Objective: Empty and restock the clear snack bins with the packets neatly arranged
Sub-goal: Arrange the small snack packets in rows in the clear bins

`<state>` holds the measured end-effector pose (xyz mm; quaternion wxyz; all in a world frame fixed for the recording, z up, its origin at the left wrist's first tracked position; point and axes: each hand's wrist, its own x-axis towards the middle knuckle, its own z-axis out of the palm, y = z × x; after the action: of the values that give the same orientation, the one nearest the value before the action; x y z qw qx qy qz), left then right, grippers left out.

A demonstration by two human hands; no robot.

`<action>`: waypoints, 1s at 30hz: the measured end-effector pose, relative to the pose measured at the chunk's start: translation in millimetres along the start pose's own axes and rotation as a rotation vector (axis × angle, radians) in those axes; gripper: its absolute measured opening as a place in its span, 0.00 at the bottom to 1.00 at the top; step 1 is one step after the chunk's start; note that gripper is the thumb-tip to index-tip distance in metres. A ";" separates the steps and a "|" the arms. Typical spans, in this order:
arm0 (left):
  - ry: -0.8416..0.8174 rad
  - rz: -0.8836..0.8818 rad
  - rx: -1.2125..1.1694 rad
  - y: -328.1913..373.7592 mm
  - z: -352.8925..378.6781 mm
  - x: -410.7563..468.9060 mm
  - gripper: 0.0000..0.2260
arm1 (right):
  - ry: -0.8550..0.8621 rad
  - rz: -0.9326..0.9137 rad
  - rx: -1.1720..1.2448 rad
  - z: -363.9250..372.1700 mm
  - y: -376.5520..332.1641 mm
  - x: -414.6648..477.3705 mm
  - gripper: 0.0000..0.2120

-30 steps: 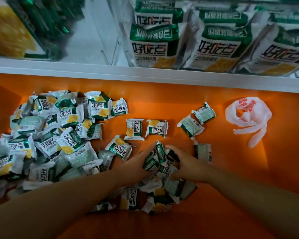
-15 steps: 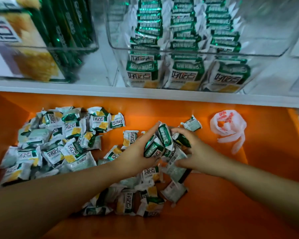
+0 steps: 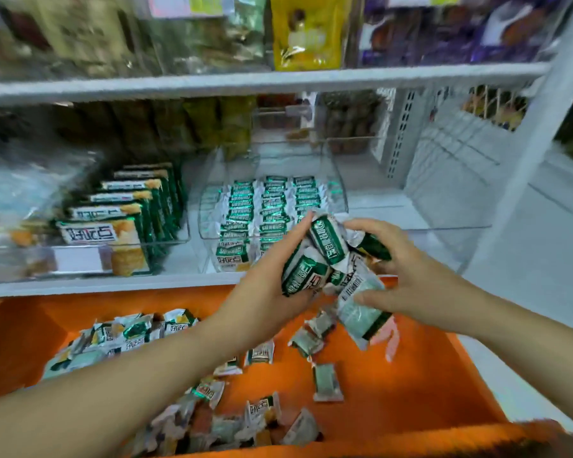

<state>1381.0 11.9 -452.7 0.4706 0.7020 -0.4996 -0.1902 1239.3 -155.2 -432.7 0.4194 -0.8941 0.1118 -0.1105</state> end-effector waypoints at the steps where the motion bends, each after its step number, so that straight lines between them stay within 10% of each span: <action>1: 0.010 0.034 0.010 12.6 -0.4 12.0 0.41 | 0.036 -0.022 -0.019 -14.1 -3.4 2.5 0.38; 13: -0.039 0.140 0.100 53.5 53.0 211.0 0.42 | 0.465 0.009 0.063 -132.5 78.7 72.6 0.39; 25: -0.356 -0.302 0.229 -14.9 116.8 284.2 0.41 | -0.009 0.383 -0.437 -140.8 169.0 106.9 0.29; 30: -0.290 -0.282 0.503 -28.8 118.9 284.8 0.21 | 0.138 0.396 -0.487 -140.7 173.0 109.8 0.28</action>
<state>1430.5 -293.1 -476.9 0.1755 0.8241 -0.4906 -0.2221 1284.2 -397.1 -467.5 0.1978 -0.9195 0.3348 -0.0572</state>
